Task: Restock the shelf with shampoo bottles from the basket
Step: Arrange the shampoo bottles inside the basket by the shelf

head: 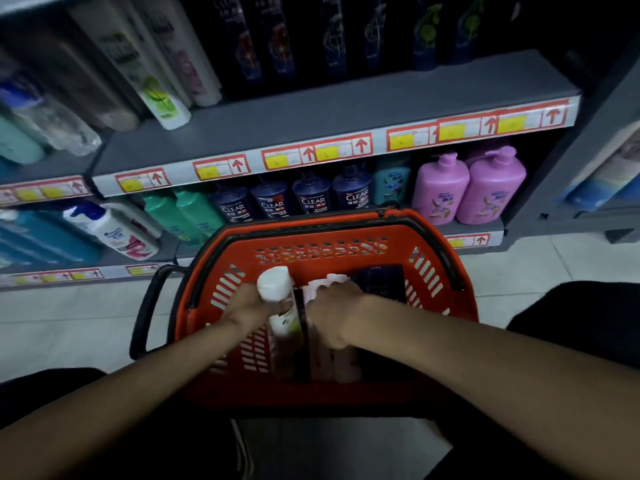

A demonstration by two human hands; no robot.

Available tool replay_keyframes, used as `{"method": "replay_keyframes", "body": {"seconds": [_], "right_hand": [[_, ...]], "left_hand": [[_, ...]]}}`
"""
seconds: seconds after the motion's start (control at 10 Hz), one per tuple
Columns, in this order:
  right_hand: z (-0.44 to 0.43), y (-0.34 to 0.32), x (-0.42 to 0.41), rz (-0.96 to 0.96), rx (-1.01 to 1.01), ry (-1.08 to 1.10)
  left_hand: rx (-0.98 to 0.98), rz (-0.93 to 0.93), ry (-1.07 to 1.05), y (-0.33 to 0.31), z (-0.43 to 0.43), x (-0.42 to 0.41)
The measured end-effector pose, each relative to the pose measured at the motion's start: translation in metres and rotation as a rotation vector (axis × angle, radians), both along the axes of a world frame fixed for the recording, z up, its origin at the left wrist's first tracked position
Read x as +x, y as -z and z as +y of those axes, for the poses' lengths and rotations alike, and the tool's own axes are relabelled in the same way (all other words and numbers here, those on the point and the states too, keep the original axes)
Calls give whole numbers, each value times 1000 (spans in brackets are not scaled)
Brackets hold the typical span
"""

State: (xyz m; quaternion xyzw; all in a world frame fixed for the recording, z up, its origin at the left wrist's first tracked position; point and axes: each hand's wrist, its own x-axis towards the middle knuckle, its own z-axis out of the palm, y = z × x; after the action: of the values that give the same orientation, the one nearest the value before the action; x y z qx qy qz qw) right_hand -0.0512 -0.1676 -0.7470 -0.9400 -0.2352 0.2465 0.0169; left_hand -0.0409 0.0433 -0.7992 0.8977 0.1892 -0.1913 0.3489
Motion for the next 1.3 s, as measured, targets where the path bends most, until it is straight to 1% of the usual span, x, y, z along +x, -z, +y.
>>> {"method": "replay_keyframes", "body": {"seconds": [0.1, 0.2, 0.3, 0.4, 0.5, 0.6, 0.7, 0.8, 0.9, 1.0, 1.1, 1.2, 1.3], "right_hand": [[4, -25, 5, 27, -16, -19], [1, -37, 13, 34, 72, 18], [1, -37, 18, 0, 289, 137], [7, -31, 17, 37, 498, 225], [10, -29, 16, -11, 576, 302], [13, -24, 19, -99, 609, 355], [17, -20, 22, -73, 649, 438], [19, -20, 29, 135, 778, 569], [15, -28, 35, 409, 946, 731], [10, -36, 40, 600, 1095, 834], [7, -41, 43, 849, 1319, 930], [5, -48, 42, 958, 1484, 959], [5, -51, 41, 946, 1516, 889]], "left_hand": [[-124, -100, -44, -37, 8, 4], [-297, -171, -79, -75, 7, 5], [-445, -282, -122, -94, -9, 7], [-488, -332, -132, -101, -20, 11], [-544, -341, -159, -107, -25, 11], [-574, -342, -186, -107, -33, 12], [-586, -317, -214, -107, -44, 16], [-480, -257, -169, -116, -48, 14], [-482, -231, -128, -122, -45, 12], [-528, -245, -112, -129, -41, 12], [-519, -270, -109, -128, -36, 14], [-484, -327, -45, -125, -36, 13], [-438, -395, 50, -125, -37, 9]]}}
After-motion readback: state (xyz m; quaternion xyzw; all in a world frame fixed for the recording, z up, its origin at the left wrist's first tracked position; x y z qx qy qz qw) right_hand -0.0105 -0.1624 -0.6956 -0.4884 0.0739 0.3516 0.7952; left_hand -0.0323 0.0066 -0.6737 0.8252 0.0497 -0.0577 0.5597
